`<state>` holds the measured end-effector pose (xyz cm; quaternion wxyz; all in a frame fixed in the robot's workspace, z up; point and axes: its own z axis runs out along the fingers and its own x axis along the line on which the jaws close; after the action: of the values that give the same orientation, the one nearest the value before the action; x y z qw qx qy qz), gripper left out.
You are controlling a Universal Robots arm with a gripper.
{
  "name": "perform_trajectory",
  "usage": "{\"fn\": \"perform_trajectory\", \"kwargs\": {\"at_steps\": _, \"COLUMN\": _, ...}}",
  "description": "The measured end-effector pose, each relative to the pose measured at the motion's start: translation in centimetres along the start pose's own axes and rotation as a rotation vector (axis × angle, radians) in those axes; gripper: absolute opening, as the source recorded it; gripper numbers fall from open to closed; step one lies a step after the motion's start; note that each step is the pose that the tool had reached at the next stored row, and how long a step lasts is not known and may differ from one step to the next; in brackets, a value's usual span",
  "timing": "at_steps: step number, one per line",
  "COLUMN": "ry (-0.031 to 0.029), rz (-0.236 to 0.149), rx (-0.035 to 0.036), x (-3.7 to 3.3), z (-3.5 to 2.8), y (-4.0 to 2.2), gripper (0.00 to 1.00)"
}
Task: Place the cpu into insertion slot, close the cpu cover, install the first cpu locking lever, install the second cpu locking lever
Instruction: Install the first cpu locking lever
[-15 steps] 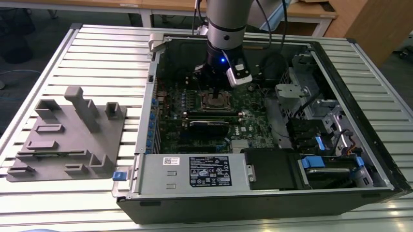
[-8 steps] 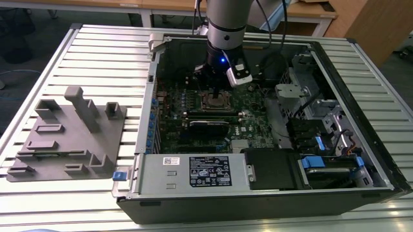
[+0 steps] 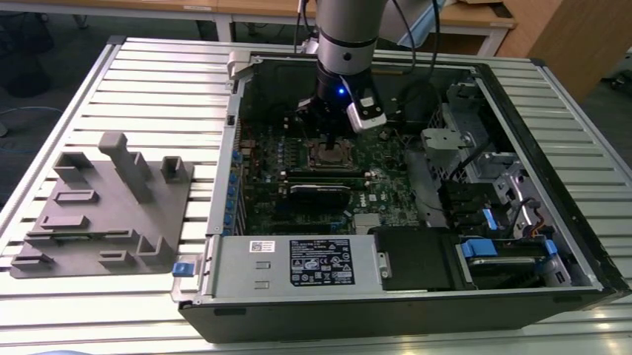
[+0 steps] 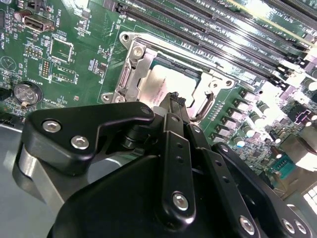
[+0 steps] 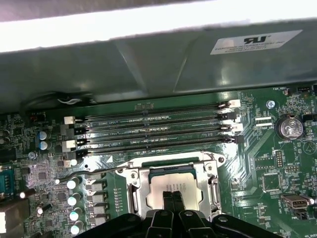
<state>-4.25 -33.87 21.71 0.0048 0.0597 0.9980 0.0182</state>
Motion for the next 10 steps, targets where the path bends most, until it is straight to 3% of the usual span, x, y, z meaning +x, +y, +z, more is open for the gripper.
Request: {"fn": "perform_trajectory", "kwargs": {"at_steps": 10, "ry": 0.0, "rz": 0.0, "rx": 0.0, "x": -0.01, "z": -1.87, "y": 0.07, "gripper": 0.11}}
